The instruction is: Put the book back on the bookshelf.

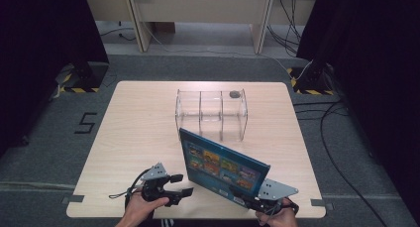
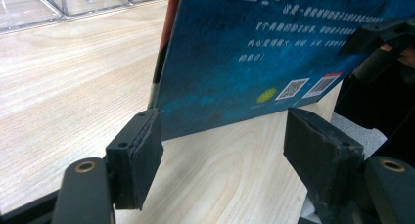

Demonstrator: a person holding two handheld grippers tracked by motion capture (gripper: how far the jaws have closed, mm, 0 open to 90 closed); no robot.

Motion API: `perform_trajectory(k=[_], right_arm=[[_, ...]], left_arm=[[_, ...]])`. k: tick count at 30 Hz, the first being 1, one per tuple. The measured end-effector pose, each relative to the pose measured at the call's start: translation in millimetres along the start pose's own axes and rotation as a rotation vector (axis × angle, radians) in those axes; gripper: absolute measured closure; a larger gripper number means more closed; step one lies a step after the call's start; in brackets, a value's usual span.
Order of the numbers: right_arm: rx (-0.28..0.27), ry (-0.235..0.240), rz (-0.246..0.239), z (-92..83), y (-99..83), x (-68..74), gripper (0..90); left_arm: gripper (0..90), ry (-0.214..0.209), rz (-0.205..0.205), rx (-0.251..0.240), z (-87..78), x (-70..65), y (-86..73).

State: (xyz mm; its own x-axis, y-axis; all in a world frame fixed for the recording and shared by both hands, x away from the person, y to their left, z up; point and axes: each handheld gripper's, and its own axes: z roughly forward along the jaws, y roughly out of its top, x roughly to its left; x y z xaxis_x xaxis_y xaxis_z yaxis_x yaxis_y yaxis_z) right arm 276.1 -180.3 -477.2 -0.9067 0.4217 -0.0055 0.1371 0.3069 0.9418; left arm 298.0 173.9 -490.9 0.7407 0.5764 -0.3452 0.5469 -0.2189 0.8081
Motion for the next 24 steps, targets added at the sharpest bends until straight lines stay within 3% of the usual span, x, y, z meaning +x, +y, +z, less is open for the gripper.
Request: perform_trajectory(k=[7,9,14,18,20,24], right_arm=[[0.001,-0.003,-0.005,-0.2,0.0,0.9,82.7],[-0.003,-0.005,0.019,-0.5,-1.3,-1.1,82.6],[-0.003,-0.009,0.017,-0.9,-1.3,-1.5,82.4],[-0.002,-0.008,0.014,-0.9,-1.1,-1.4,82.2],[-0.001,-0.009,0.011,-1.1,-1.0,-1.4,82.0],[-0.001,-0.009,0.006,-1.1,-0.7,-1.1,81.6]], left_arm=[[28.7,0.055,0.026,0.061,-2.9,6.4,-4.1],[28.3,0.090,0.033,0.095,-4.1,10.6,-6.8],[25.7,0.206,0.128,0.190,-1.3,13.8,-10.5],[21.2,0.265,0.167,0.237,1.9,15.7,-14.1],[19.4,0.282,0.194,0.274,4.4,15.2,-16.4],[17.2,0.282,0.204,0.269,5.4,14.5,-17.9]])
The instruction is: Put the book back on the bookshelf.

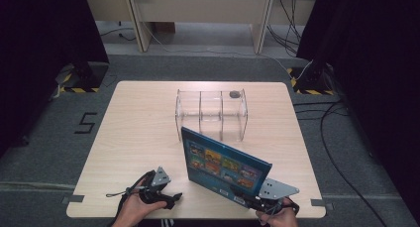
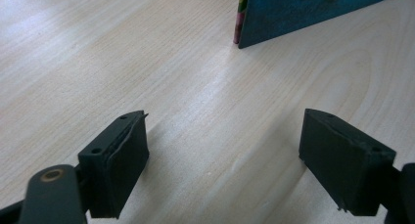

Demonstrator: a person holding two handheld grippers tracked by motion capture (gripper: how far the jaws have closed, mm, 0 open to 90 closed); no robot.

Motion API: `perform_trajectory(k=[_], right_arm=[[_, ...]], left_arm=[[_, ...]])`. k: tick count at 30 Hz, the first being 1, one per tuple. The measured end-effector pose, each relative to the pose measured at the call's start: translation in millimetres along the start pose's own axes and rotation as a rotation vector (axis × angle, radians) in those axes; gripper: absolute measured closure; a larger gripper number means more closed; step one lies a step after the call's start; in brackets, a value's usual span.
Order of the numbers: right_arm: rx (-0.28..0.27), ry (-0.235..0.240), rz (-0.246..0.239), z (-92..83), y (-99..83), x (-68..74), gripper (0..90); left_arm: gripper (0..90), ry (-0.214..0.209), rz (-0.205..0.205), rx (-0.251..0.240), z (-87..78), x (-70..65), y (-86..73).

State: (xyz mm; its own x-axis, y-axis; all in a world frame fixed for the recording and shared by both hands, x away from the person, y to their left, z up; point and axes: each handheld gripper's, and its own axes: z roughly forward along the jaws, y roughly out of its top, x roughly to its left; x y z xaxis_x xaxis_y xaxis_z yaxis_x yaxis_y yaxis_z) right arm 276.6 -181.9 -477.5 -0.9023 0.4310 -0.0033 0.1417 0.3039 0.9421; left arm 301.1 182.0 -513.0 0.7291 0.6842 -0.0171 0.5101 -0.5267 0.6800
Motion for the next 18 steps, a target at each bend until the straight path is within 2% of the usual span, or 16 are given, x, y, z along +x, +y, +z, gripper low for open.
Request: perform_trajectory(k=[8,18], right_arm=[[-0.003,-0.011,-0.003,-0.4,0.9,-0.4,80.3],[-0.054,-0.017,0.011,-3.1,4.7,-1.9,78.2]], left_arm=[[15.5,-0.005,-0.003,-0.005,0.3,0.8,-1.1],[15.3,-0.011,0.002,-0.006,1.0,0.4,-0.7]])
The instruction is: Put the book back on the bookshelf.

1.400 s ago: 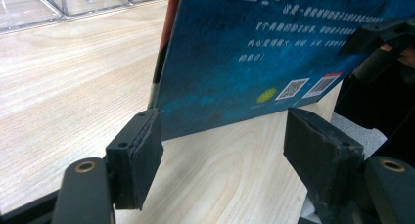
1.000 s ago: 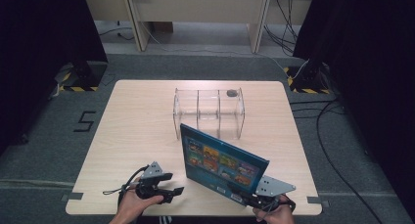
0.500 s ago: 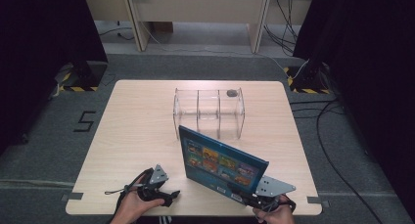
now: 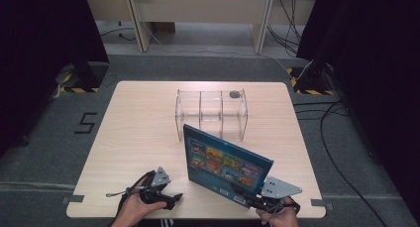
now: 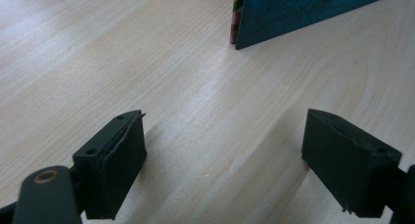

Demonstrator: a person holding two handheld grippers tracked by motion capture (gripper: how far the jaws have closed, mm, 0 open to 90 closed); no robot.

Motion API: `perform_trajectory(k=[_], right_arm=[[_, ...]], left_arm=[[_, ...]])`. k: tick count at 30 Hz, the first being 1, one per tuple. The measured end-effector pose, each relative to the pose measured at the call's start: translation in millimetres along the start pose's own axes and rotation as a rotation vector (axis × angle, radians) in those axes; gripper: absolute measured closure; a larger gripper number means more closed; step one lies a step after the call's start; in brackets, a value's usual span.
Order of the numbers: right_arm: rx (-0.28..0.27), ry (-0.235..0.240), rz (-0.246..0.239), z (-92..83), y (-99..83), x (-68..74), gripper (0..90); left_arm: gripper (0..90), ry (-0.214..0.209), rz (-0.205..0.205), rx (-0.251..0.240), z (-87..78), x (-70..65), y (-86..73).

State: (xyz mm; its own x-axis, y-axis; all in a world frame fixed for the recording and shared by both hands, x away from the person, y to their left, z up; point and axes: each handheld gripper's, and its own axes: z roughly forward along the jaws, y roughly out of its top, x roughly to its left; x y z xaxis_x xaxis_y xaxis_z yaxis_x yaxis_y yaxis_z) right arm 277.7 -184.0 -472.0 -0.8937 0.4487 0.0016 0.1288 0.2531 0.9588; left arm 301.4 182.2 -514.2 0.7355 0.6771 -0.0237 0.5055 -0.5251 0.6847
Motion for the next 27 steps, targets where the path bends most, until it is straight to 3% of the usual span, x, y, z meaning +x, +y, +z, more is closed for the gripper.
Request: perform_trajectory(k=[3,20,27], right_arm=[[-0.034,-0.002,0.005,-0.3,2.0,-1.2,78.2],[-0.092,-0.026,-0.035,3.9,22.7,-2.1,77.4],[-0.107,-0.078,-0.031,5.4,24.7,3.3,79.2]], left_arm=[[15.3,0.000,0.000,-0.001,0.1,-0.1,0.0],[15.3,-0.009,0.010,-0.005,1.1,-2.3,0.7],[15.4,-0.011,0.012,-0.006,1.5,-3.0,0.9]])
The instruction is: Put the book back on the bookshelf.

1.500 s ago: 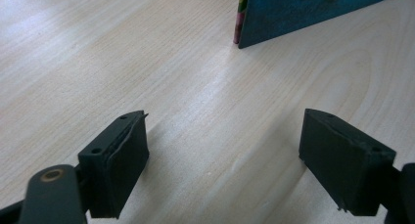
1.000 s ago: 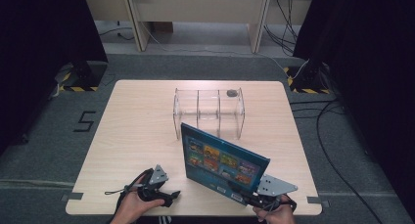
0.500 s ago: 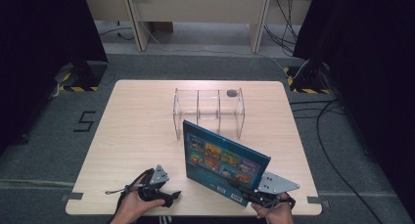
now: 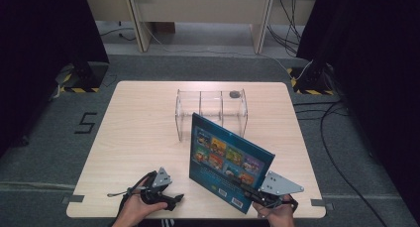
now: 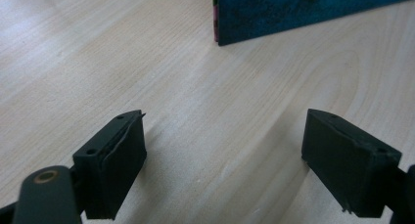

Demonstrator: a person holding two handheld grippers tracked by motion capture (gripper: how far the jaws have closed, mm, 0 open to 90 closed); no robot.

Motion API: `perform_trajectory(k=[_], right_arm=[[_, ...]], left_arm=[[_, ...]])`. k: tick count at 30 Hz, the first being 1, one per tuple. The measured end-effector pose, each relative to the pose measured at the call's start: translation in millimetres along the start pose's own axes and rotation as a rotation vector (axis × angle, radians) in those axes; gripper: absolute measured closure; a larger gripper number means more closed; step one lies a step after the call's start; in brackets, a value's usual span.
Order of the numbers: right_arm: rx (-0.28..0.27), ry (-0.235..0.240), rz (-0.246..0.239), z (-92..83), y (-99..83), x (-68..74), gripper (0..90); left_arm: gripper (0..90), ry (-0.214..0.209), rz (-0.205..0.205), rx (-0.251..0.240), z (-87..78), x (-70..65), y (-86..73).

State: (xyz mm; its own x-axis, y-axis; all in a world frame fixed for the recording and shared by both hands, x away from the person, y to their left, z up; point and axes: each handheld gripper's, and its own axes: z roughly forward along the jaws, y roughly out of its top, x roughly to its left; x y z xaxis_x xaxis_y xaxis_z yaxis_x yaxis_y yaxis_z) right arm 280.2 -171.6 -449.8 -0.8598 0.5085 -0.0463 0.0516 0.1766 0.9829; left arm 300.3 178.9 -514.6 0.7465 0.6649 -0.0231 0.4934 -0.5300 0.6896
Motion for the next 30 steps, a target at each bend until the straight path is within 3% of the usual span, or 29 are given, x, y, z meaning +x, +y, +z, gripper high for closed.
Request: perform_trajectory(k=[4,6,8,15,20,30], right_arm=[[-0.049,-0.019,0.012,-1.4,4.2,3.4,82.4],[-0.060,-0.039,-0.028,-3.6,8.8,4.6,82.5],[-0.071,-0.053,0.001,-5.6,11.9,3.9,82.6],[-0.077,-0.107,0.032,-15.1,12.3,-7.0,82.8],[-0.085,-0.142,0.026,-24.5,14.7,-12.6,82.8],[-0.123,-0.256,0.032,-47.9,25.0,-30.5,82.7]], left_arm=[[15.4,-0.002,0.003,-0.001,-0.1,-0.3,-0.1],[15.4,-0.003,0.005,0.000,0.0,-0.4,0.0],[15.4,-0.003,0.004,0.000,0.0,-0.5,0.0],[15.4,-0.004,0.005,-0.003,0.4,-1.0,0.2],[15.3,-0.007,0.006,-0.004,0.3,-1.1,0.0],[14.6,-0.009,0.010,-0.012,1.0,-0.5,-0.6]])
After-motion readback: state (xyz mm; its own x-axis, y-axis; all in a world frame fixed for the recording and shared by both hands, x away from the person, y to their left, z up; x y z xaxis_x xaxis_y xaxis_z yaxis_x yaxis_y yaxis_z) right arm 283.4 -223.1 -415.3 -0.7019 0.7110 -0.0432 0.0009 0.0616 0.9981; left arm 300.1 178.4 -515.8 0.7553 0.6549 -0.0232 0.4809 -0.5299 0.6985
